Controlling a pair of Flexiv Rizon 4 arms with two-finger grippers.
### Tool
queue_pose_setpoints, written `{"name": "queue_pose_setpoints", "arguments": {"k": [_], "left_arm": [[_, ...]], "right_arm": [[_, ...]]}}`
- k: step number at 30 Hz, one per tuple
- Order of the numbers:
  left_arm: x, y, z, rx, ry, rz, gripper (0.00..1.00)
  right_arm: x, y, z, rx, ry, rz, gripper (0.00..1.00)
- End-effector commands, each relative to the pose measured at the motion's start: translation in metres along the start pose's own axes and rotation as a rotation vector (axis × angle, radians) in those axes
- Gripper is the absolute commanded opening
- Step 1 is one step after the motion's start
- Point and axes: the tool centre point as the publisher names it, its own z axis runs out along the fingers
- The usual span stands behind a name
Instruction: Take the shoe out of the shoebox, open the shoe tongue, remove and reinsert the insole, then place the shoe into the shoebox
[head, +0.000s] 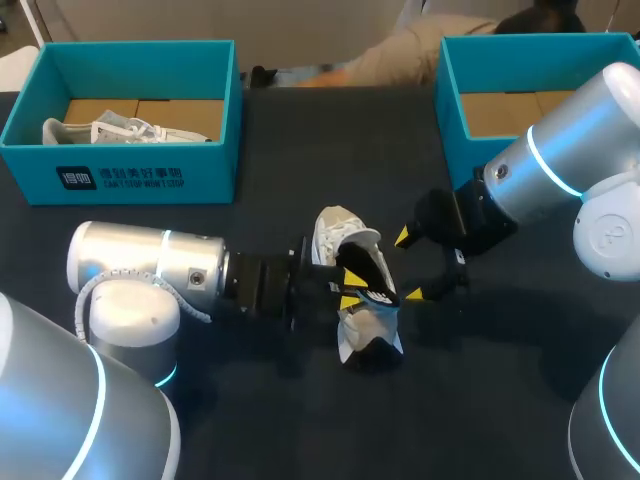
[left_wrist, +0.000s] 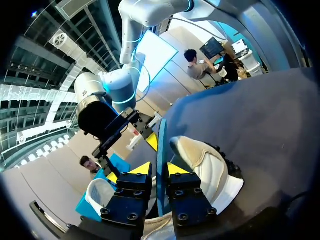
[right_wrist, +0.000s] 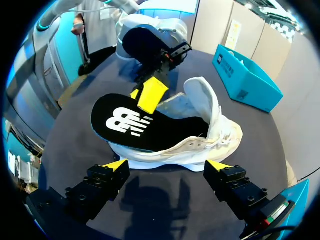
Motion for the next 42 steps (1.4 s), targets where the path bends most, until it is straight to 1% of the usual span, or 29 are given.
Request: {"name": "queue_pose_setpoints", "arguments": {"k": [1, 2, 3, 4, 12, 21, 24, 28, 29, 30, 31, 33, 38, 39, 42], "left_arm": [[0.003, -0.003, 0.003, 0.002, -0.001, -0.003, 0.12], [0.003, -0.003, 0.004, 0.004, 0.004, -0.005, 0.11], [0.004, -0.002, 0.006, 0.005, 0.006, -0.006, 0.04], [0.005, -0.001, 0.007, 0.005, 0.011, -0.007, 0.00], [0.006, 0.009, 0.002, -0.003, 0.038, -0.007, 0.00], [0.006, 0.024, -0.006, -0.034, 0.066, 0.004, 0.00], [0.005, 0.025, -0.007, -0.037, 0.064, 0.004, 0.00], [0.004, 0.020, -0.010, -0.035, 0.060, 0.009, 0.00], [0.004, 0.018, -0.010, -0.031, 0.058, 0.010, 0.24], [0.003, 0.016, -0.009, -0.024, 0.055, 0.010, 0.25], [0.003, 0.013, -0.008, -0.018, 0.054, 0.012, 0.24], [0.002, 0.008, -0.006, -0.002, 0.050, 0.016, 0.25], [0.002, 0.001, 0.002, 0.022, 0.050, 0.019, 0.22], [0.003, 0.001, 0.004, 0.025, 0.051, 0.018, 0.20], [0.005, 0.000, 0.007, 0.032, 0.060, 0.018, 0.04]], "right_arm": [[0.000, 0.000, 0.000, 0.001, -0.001, 0.000, 1.00], [0.000, 0.000, 0.000, 0.001, -0.001, 0.000, 1.00], [0.000, 0.000, 0.000, 0.001, -0.001, 0.000, 1.00], [0.000, 0.000, 0.000, 0.001, -0.001, 0.000, 1.00], [0.000, 0.000, 0.000, 0.001, -0.001, 0.000, 1.00], [0.000, 0.000, 0.000, 0.001, -0.001, 0.000, 1.00], [0.000, 0.000, 0.000, 0.001, -0.001, 0.000, 1.00], [0.000, 0.000, 0.000, 0.001, -0.001, 0.000, 1.00], [0.000, 0.000, 0.000, 0.001, -0.001, 0.000, 1.00], [0.000, 0.000, 0.000, 0.001, -0.001, 0.000, 1.00], [0.000, 0.000, 0.000, 0.001, -0.001, 0.000, 1.00], [0.000, 0.000, 0.000, 0.001, -0.001, 0.000, 1.00], [0.000, 0.000, 0.000, 0.001, -0.001, 0.000, 1.00], [0.000, 0.000, 0.000, 0.001, -0.001, 0.000, 1.00], [0.000, 0.000, 0.000, 0.001, -0.001, 0.000, 1.00]]}}
